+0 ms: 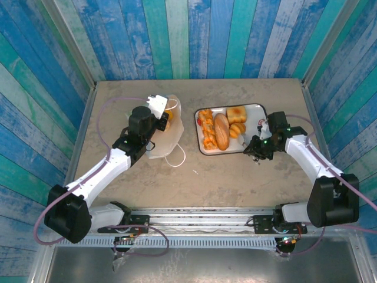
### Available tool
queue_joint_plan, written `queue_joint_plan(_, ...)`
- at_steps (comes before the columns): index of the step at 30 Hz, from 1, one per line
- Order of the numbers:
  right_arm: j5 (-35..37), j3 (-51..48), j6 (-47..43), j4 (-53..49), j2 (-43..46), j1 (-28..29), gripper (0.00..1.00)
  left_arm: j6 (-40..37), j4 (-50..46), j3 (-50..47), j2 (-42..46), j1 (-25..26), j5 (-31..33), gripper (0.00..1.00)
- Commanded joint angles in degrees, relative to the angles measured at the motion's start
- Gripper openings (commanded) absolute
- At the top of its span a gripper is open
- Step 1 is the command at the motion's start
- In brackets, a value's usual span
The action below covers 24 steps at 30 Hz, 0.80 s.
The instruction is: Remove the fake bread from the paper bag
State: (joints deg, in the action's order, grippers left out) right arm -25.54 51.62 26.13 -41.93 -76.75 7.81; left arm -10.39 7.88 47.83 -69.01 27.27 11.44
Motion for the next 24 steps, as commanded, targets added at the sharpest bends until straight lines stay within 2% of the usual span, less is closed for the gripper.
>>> queue_joint_plan(1, 0.3, 1.5, -0.1, 0.4, 2.0, 0.4, 0.23, 0.4, 1.6, 1.1, 0.9, 0.0, -0.3, 0.0)
queue_joint_plan(9, 1.6, 2.9, -0.3, -5.9, 7.9, 0.8, 0.24, -0.4, 2.1, 0.0, 1.5, 0.0, -0.5, 0.0)
queue_joint_plan(13, 2.6, 5.4, 1.6, -7.8, 11.4, 4.6, 0.26, -0.8, 2.6, -0.5, 2.0, 0.0, -1.0, 0.0)
queue_joint_plan(15, 3.4, 7.1, 2.8, -7.9, 12.1, 8.0, 0.27, -0.9, 2.5, -0.4, 2.0, 0.0, -1.3, 0.0)
queue_joint_plan(20, 7.0, 13.1, 6.1, -4.5, 11.4, 21.2, 0.27, -1.0, 2.4, -0.1, 1.7, 0.0, -0.8, 0.0)
queue_joint_plan(24, 11.1, 19.4, 5.4, -2.9, 8.7, 32.2, 0.27, -0.3, 1.9, 0.5, 1.3, 0.0, -0.4, 0.0)
